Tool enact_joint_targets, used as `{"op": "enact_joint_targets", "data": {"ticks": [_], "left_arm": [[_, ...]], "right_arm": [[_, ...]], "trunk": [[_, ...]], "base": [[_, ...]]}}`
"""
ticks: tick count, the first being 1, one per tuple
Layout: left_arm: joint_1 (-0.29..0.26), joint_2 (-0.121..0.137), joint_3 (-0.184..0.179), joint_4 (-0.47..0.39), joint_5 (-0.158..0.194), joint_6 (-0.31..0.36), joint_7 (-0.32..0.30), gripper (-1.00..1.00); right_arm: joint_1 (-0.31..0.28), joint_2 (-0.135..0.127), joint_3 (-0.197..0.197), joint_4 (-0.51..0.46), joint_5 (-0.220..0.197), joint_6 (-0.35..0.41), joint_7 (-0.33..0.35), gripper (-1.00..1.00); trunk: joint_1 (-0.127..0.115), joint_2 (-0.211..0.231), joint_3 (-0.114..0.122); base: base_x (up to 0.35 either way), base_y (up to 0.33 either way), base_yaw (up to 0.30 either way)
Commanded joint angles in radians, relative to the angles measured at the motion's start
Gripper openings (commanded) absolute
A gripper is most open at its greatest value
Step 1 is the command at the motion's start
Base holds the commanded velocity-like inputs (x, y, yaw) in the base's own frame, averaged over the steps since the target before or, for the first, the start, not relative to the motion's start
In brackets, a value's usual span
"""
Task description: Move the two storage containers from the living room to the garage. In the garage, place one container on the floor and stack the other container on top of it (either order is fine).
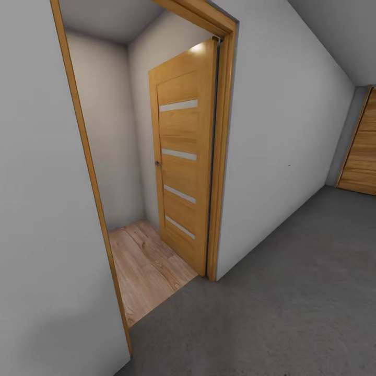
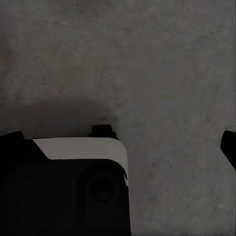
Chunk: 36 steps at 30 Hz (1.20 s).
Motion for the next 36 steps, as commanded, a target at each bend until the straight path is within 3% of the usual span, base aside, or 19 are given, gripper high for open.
{"op": "enact_joint_targets", "data": {"ticks": [1,14,36], "left_arm": [[-0.001,0.000,0.001,0.001,0.000,-0.004,0.003,1.00],[-0.001,0.011,0.001,0.001,0.000,-0.003,0.002,1.00],[-0.001,0.010,0.001,0.002,-0.003,-0.003,0.001,1.00]], "right_arm": [[0.005,0.001,0.008,0.003,-0.009,-0.005,0.000,1.00],[0.050,-0.008,0.010,0.002,-0.006,-0.006,0.000,1.00],[0.050,-0.008,0.008,0.002,-0.006,-0.006,0.000,1.00]], "trunk": [[0.000,-0.001,-0.001],[0.000,-0.001,-0.001],[0.000,-0.001,-0.001]], "base": [[0.000,0.000,0.000],[0.026,0.000,0.000],[0.309,0.000,0.000]]}}
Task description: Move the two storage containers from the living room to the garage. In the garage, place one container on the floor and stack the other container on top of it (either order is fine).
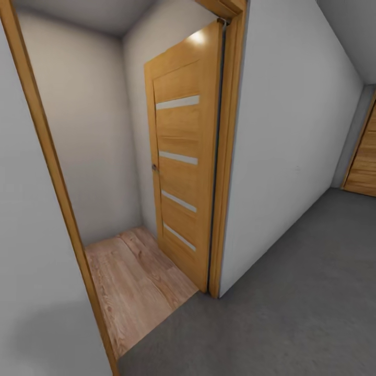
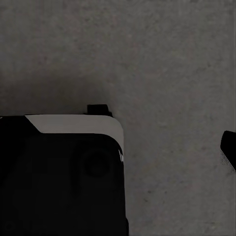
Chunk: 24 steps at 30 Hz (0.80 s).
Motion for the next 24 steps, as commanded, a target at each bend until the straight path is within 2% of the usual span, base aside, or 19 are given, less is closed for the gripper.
{"op": "enact_joint_targets", "data": {"ticks": [1,17,24], "left_arm": [[-0.001,0.000,0.001,0.001,0.000,-0.004,0.003,1.00],[-0.001,0.000,0.001,0.001,-0.002,-0.004,0.003,1.00],[-0.001,-0.002,0.000,0.001,-0.002,-0.004,0.003,1.00]], "right_arm": [[-0.001,0.001,0.008,0.003,-0.009,-0.005,0.000,1.00],[-0.001,0.001,0.008,0.003,-0.009,-0.005,-0.001,1.00],[-0.001,0.001,0.008,0.003,-0.009,-0.005,-0.001,1.00]], "trunk": [[0.001,-0.001,-0.001],[0.001,-0.001,-0.001],[0.001,-0.001,-0.001]], "base": [[0.322,0.000,0.000],[0.322,-0.004,0.000],[0.283,-0.139,0.000]]}}
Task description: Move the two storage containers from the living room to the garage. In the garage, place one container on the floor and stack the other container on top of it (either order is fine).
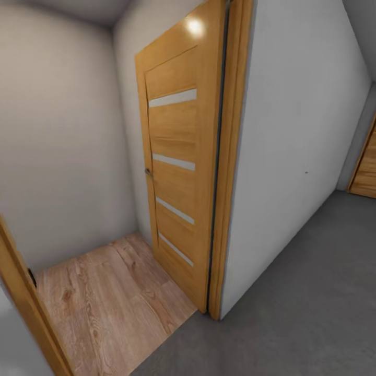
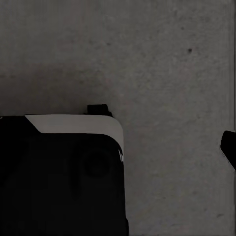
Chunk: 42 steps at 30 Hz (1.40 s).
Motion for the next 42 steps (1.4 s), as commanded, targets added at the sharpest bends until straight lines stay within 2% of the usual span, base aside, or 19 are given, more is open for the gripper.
{"op": "enact_joint_targets", "data": {"ticks": [1,17,42], "left_arm": [[-0.001,0.000,0.001,0.001,0.000,-0.004,0.003,1.00],[-0.001,0.001,0.002,0.001,0.001,-0.004,0.003,1.00],[-0.001,0.001,0.002,0.001,0.001,-0.004,0.003,1.00]], "right_arm": [[-0.001,0.001,0.008,0.003,-0.009,-0.005,0.000,1.00],[-0.001,0.001,0.008,0.003,-0.009,-0.006,0.000,1.00],[-0.001,0.001,0.008,0.003,-0.007,-0.007,0.000,1.00]], "trunk": [[0.000,-0.001,-0.001],[0.000,-0.001,-0.001],[0.000,-0.001,-0.001]], "base": [[0.232,-0.220,0.000],[0.198,-0.276,0.016],[0.192,-0.187,0.260]]}}
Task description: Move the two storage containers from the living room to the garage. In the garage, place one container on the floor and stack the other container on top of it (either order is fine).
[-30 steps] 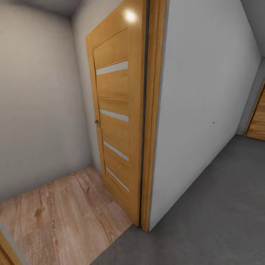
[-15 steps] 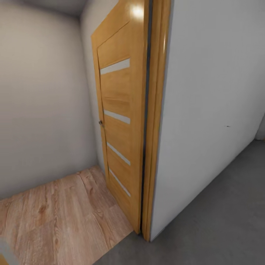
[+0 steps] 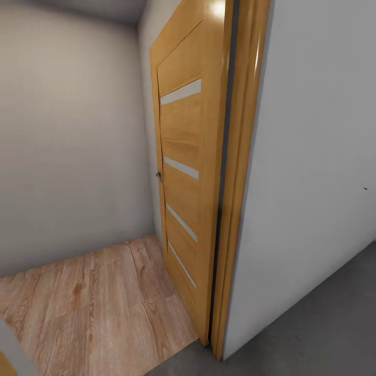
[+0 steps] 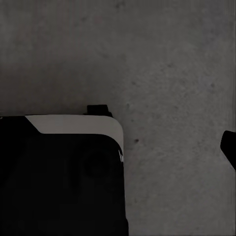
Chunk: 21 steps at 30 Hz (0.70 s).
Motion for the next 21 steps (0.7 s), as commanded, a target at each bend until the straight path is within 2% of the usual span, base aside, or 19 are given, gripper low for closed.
{"op": "enact_joint_targets", "data": {"ticks": [1,7,15,21], "left_arm": [[-0.001,0.000,0.001,0.001,0.000,-0.004,0.003,1.00],[-0.001,0.000,0.001,0.001,0.000,-0.004,0.003,1.00],[-0.001,0.001,0.002,0.001,0.001,-0.004,0.003,1.00],[-0.001,0.001,0.002,0.001,0.001,-0.004,0.003,1.00]], "right_arm": [[-0.001,0.001,0.008,0.003,-0.009,-0.005,0.000,1.00],[-0.001,0.001,0.008,0.003,-0.009,-0.005,0.000,1.00],[-0.001,0.001,0.008,0.003,-0.009,-0.005,0.000,1.00],[-0.001,0.001,0.008,0.003,-0.009,-0.005,0.000,1.00]], "trunk": [[0.000,-0.001,-0.001],[0.000,-0.001,-0.001],[0.000,-0.001,-0.001],[0.000,-0.001,-0.001]], "base": [[0.201,-0.166,0.269],[0.103,-0.063,0.260],[0.007,-0.004,0.060],[0.000,0.000,0.218]]}}
